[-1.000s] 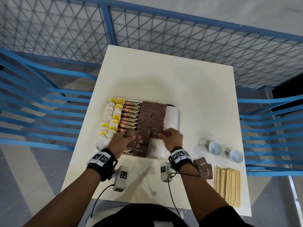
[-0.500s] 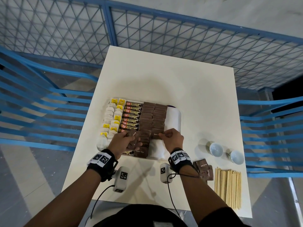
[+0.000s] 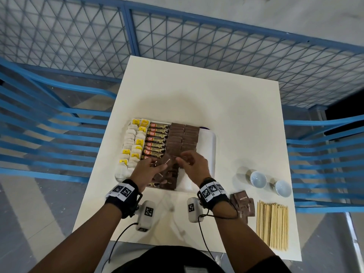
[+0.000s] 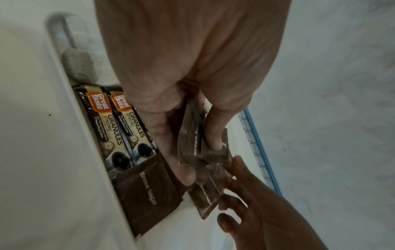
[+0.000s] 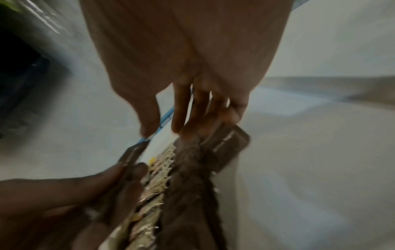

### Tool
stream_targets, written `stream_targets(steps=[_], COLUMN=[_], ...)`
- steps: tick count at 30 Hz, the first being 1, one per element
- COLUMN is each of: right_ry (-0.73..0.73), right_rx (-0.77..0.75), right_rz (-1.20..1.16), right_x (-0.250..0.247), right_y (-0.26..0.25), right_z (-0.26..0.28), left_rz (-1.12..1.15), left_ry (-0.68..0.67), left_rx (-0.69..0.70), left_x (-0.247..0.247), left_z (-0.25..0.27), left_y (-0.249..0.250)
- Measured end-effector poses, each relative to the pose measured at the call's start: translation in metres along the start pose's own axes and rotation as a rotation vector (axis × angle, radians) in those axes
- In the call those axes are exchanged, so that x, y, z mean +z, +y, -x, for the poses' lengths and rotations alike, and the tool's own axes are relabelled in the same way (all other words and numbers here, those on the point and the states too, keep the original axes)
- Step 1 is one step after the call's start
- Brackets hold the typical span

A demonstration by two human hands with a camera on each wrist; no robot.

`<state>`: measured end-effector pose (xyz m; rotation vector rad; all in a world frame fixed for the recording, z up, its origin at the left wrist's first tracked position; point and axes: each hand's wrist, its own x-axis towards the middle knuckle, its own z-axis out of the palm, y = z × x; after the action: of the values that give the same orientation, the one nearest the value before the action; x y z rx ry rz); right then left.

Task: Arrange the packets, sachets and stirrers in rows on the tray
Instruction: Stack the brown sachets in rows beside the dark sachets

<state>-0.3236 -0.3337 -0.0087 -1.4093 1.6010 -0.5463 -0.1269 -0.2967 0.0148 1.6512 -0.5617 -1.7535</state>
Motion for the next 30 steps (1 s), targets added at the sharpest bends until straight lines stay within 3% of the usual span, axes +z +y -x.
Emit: stream_targets(steps=[3,12,17,22,26,30], right_ry=[-0.185,-0.119,-0.202,-0.188,-0.163,-0.003], right_rx=[-0.06,-0.062,-0.122,-0.076,-0.03,0.06], right_rz=[0.125,-0.043,0.021,0.075,0.079,0.072], right_x=[0.008,0.004,0.001,-0.004,-0.007,-0.019], right_y=[-0.011,-0.013,-0.013,-0.007,0.002,0.016], right_z=[-0.004,-0.004,0.003,0.006,0.006,0.004], left_rz=[-0.099,-0.2,-0.237,-0.299,-0.286,-0.186], left_ry=[0.065,0.028,0.058,0.143,0.123,0.057], left_rx=[0.036,0.034,0.166,0.25,0.203,0.059], left_x=[0.003,0.004,0.009,0.008,0.009,0.006], left_z=[-0.001,0.003,0.009,0.002,0.001,0.0], left_y=[-0.002,0.004,0.007,0.0,-0.005,-0.01])
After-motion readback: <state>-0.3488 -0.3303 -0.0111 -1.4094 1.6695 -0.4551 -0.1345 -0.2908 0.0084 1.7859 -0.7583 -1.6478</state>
